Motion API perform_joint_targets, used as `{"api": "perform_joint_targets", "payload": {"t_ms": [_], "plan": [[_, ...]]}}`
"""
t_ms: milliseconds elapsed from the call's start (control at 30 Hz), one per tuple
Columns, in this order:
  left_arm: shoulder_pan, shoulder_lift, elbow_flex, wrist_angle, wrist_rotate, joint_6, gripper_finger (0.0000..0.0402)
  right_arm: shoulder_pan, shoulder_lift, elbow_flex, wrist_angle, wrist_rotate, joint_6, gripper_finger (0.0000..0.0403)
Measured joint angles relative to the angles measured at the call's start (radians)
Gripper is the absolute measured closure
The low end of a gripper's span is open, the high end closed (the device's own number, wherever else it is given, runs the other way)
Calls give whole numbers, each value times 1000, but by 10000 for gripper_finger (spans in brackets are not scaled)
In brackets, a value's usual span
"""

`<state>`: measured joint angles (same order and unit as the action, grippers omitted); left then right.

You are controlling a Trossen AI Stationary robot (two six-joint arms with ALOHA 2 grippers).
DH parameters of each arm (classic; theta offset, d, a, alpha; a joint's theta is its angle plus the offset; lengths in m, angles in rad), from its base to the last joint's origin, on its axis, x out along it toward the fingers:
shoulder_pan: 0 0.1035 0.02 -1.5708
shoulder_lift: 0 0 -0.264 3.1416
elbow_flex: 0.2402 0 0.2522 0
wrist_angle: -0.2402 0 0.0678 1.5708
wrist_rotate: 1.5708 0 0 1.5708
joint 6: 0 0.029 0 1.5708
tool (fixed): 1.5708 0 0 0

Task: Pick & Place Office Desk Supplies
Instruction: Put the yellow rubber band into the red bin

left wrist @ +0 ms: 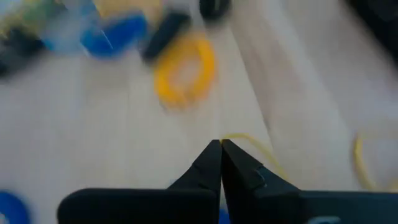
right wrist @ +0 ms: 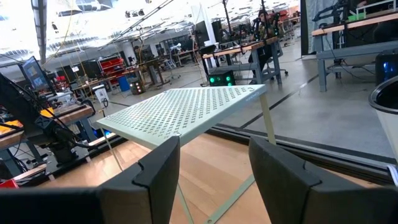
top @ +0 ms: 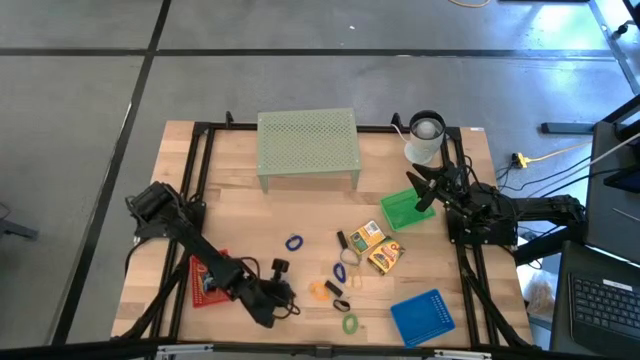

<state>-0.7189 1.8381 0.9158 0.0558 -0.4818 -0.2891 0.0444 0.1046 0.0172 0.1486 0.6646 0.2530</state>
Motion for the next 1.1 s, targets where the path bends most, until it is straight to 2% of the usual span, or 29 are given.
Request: {"api": "perform_joint_targets", "payload": {"t_ms": [167,700,900,1100], "plan": [[11,-33,1,111,-60,89,401,0,0,0,0,0,0,209],[92,-73,4,747,-383,541,401,0,0,0,0,0,0,209],[129,-73,4,934,-392,699,400,0,0,0,0,0,0,209],[140,-74,4,989,-393,657,399,0,0,0,0,0,0,209]]}}
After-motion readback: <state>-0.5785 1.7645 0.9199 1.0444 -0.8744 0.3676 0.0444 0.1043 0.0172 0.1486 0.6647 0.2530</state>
